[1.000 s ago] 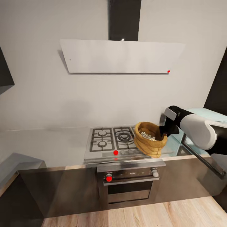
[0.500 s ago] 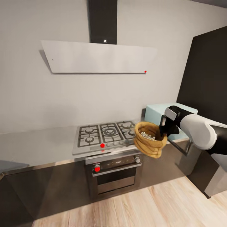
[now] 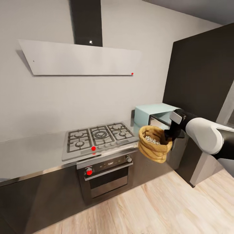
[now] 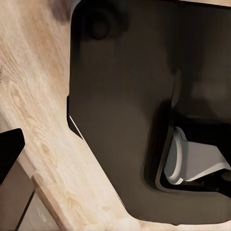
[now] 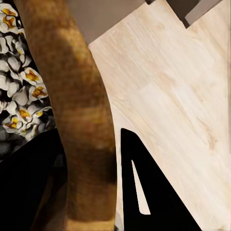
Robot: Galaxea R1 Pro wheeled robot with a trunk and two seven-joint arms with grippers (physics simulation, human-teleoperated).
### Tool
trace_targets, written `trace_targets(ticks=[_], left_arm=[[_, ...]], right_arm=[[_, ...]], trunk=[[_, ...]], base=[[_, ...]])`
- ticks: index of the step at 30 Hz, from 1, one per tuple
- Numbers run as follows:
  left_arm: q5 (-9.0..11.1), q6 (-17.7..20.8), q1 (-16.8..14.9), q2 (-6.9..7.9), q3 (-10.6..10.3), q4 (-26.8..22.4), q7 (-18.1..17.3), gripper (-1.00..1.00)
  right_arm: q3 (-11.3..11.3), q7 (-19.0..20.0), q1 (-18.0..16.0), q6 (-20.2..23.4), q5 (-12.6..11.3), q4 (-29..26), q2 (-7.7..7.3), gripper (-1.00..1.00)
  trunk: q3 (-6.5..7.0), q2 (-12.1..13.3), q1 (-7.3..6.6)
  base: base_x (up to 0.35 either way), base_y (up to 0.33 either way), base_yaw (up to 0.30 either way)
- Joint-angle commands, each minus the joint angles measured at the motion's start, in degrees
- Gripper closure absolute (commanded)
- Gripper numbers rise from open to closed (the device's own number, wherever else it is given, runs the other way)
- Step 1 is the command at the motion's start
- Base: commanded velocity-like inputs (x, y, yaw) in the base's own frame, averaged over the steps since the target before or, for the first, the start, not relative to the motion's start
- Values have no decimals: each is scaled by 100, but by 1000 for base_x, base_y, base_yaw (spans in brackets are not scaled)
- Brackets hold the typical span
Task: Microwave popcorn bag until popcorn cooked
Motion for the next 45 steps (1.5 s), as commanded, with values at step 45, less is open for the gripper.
trace_targets(ticks=[45], left_arm=[[4,19,-1,-2,40,-5,2,-100]], right_arm=[[-41,-68,-10,-5,-19,12,-1,100]], trunk=[[-12,-12,3]], base=[[26,-130,-259]])
